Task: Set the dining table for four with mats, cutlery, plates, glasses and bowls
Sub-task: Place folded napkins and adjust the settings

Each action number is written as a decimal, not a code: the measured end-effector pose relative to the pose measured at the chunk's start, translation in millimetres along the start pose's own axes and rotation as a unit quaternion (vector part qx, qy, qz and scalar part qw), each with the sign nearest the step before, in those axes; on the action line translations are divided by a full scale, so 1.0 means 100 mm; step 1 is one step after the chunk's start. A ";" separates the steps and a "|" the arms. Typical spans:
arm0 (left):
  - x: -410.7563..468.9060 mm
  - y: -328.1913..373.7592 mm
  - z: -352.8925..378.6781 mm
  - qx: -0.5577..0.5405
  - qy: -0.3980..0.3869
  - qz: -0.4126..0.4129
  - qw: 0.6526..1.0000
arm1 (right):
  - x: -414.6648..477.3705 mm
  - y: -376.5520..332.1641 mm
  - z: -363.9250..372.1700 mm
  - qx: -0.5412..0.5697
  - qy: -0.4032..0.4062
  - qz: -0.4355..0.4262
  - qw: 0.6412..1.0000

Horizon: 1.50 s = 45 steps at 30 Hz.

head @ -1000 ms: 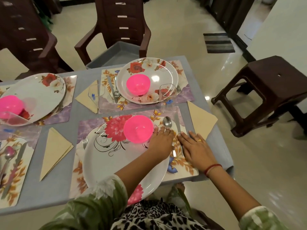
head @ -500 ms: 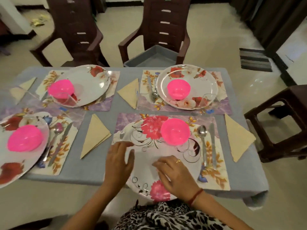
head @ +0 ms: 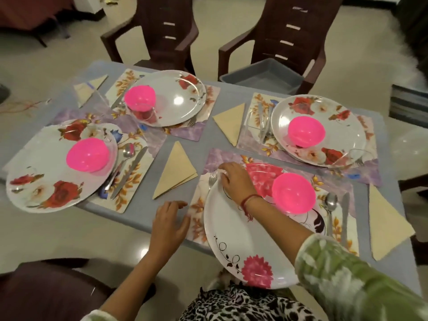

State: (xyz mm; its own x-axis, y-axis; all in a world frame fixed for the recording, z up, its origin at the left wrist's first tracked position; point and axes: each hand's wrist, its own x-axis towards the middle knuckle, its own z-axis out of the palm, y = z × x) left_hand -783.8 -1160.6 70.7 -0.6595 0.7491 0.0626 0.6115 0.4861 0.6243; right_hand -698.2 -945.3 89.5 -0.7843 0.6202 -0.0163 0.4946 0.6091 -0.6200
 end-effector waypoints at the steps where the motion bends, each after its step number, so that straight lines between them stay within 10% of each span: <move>1: -0.05 -0.01 0.00 0.008 -0.012 0.017 1.000 | 0.08 -0.01 0.03 -0.008 -0.012 0.010 1.000; 31: 0.12 -0.12 0.12 0.065 -0.039 0.048 0.996 | 0.53 -0.19 0.17 -0.026 -0.018 0.144 0.989; 41: -0.17 0.21 -0.02 0.034 -0.011 0.146 0.989 | -0.86 0.03 -0.57 0.065 0.235 -0.100 0.965; 45: -0.30 0.24 0.19 0.109 -0.133 0.243 0.955 | -1.94 0.59 -0.46 -0.130 0.091 -0.167 0.973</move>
State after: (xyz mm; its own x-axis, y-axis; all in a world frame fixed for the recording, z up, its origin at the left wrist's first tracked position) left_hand -741.6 -1163.0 68.9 -0.1588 0.9836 0.0852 0.9124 0.1132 0.3934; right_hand -499.8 -1007.0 92.4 -0.8496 0.4294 0.3062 0.3203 0.8813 -0.3473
